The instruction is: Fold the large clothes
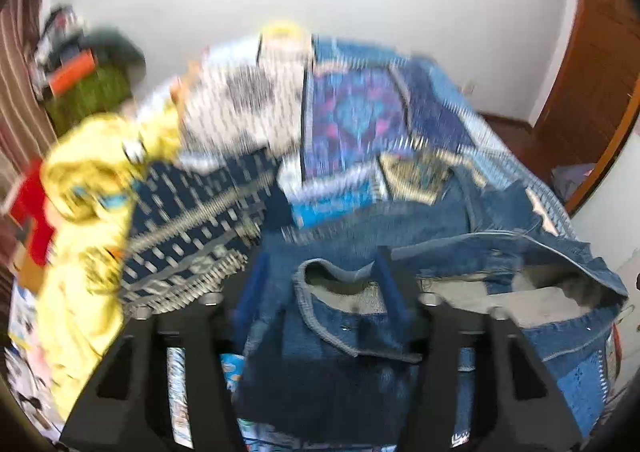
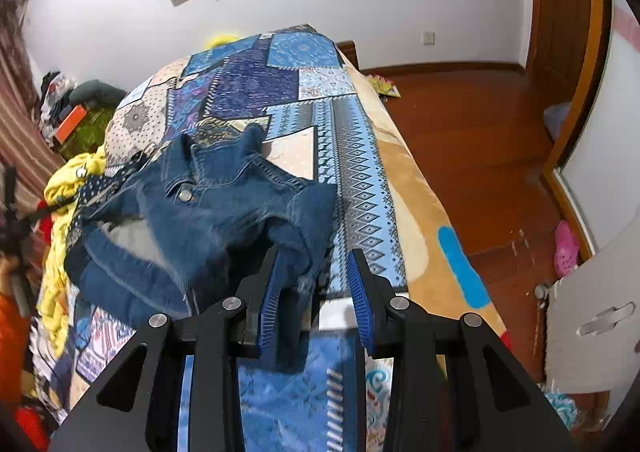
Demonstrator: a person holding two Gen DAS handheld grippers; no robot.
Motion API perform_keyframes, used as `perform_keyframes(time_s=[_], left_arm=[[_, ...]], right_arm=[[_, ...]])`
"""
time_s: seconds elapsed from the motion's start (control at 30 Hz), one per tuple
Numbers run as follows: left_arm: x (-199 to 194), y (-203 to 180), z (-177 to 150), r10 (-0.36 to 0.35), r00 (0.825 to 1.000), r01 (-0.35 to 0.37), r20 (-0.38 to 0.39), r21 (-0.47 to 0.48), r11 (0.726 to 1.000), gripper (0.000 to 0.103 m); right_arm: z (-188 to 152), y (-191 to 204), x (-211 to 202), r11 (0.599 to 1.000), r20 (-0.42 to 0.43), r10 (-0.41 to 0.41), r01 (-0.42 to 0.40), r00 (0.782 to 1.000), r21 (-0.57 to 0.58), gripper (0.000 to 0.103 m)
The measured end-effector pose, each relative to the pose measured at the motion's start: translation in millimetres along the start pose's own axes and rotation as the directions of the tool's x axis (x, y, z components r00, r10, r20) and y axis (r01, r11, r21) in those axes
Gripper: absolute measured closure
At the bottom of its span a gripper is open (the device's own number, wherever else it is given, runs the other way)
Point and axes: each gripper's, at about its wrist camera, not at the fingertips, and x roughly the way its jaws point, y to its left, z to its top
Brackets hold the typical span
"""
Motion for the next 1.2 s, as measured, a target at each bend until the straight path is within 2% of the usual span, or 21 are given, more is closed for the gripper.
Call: perform_keyframes(time_s=[0.1,0.2,0.33,0.5,0.6,0.8,0.9,0.97,1.07,1.2], left_arm=[[-26.2,-2.0,-7.2,-0.016,0.999,0.014,0.038,0.057,0.998,0.032],[-33.6,-10.1,-26.3,-0.020,1.000,0.020,0.000,0.130,0.991,0.032],[-23.3,-23.4,-59.5,-0.009,0.997,0.025,-0.079,0.207,0.978,0.032],[4.7,-29.8,-89.5,-0.028,0.982,0.064,-0.186,0.191,0.980,0.032],[17.2,-32.1,-95.3,-0.031,0.980,0.069,-0.198,0.190,0.979,0.032],[48.6,-30.4,-82.4,-0.003,0.978,0.045,-0.210,0.197,0.979,0.032],[69.3,-29.5,-67.3,0.004,0.977,0.040,-0.215,0.198,0.979,0.032],[78.9,-30.7,-55.5,0.024,0.978,0.018,-0.208,0.202,0.979,0.032],[92.1,-31.9,-30.1,0.045,0.982,-0.006,-0.183,0.206,0.978,0.032],[106.2,-27.0,8.9,0.057,0.985,-0.030,-0.161,0.168,0.985,0.032]], right_arm=[[-10.4,22.6,-4.0,0.999,0.017,0.005,-0.004,1.000,-0.052,0.072],[-19.5,43.6,-1.0,0.995,0.016,0.003,-0.001,1.000,-0.102,0.071],[-29.0,65.8,8.5,0.988,-0.012,0.021,-0.023,1.000,-0.155,0.067],[-36.7,85.3,31.1,0.979,-0.057,0.017,-0.028,0.998,-0.200,0.064],[-38.9,95.6,43.5,0.970,-0.078,-0.004,-0.015,0.997,-0.241,0.064],[-31.2,113.1,66.8,0.940,-0.105,-0.017,-0.020,0.994,-0.340,0.064],[-20.1,114.7,75.4,0.934,-0.087,-0.008,-0.024,0.996,-0.358,0.064],[-5.8,110.5,83.9,0.935,-0.067,-0.030,0.004,0.997,-0.355,0.064],[18.7,97.9,94.5,0.953,-0.044,-0.029,0.014,0.999,-0.303,0.064],[57.3,70.0,104.4,0.991,-0.011,-0.036,0.034,0.999,-0.131,0.064]])
